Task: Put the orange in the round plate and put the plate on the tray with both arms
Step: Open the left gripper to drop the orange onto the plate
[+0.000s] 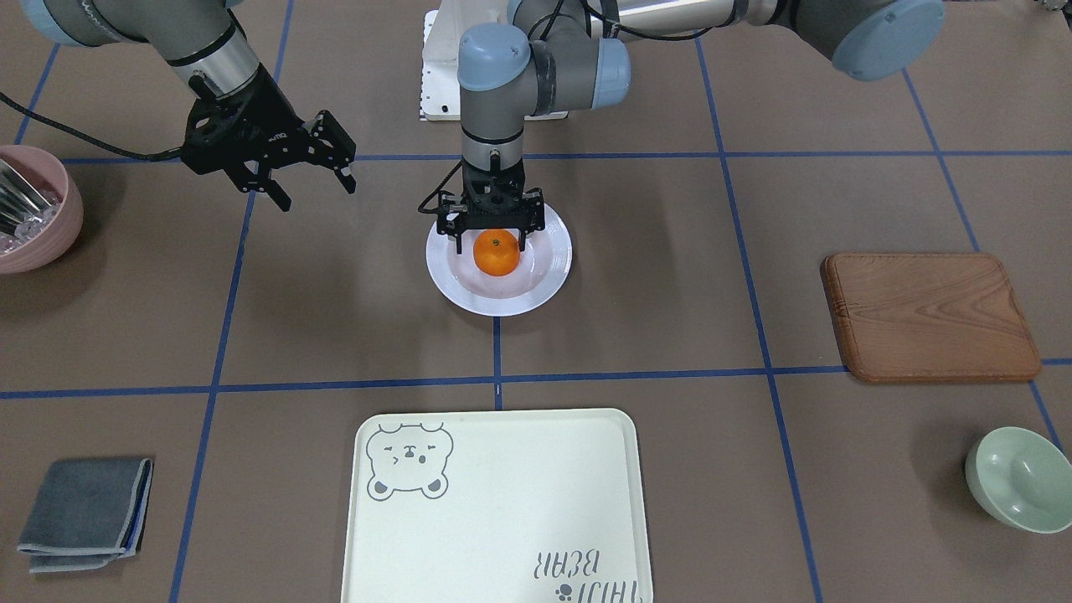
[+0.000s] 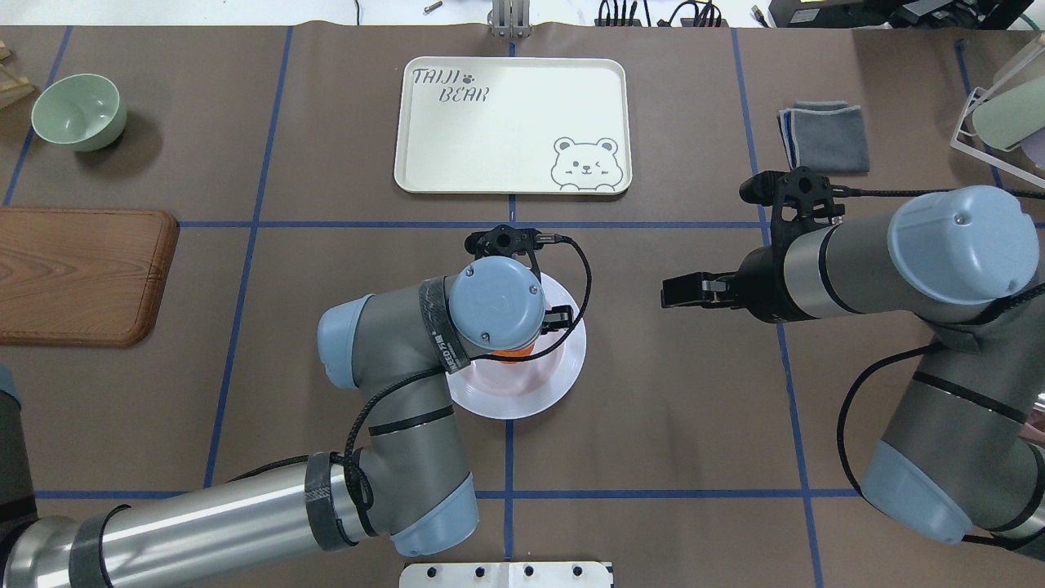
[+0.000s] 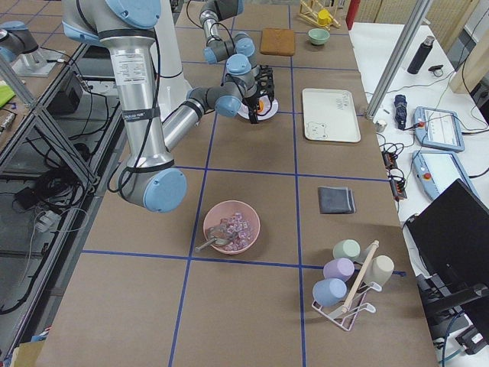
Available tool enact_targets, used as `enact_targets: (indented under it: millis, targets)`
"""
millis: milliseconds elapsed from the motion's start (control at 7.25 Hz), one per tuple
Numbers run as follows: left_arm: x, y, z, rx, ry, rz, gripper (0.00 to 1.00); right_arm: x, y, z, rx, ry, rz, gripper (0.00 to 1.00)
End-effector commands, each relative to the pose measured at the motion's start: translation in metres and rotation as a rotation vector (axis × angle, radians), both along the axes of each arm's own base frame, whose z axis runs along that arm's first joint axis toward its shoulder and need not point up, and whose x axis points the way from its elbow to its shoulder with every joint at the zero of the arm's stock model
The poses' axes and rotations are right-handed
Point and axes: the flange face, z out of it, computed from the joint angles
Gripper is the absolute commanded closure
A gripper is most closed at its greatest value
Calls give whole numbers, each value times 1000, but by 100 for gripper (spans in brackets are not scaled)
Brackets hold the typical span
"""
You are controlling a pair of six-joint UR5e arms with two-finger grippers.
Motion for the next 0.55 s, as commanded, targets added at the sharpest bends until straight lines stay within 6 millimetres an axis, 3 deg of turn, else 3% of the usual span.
enact_targets:
  millis: [0,138,276,414]
  targets:
    - [-113,-48,6,38,8,78,2,2,-5,-1,-115,-32,129,0]
    - [-176,-74,38,80,-27,135,2,2,-5,-1,-137,-39,175,0]
    - [-226,-104,71,138,-83,165,2,-2,0,-4,-149,-48,175,0]
    - [-280,-133,123,163,-147,222,2,-5,4,-5,-206,-69,211,0]
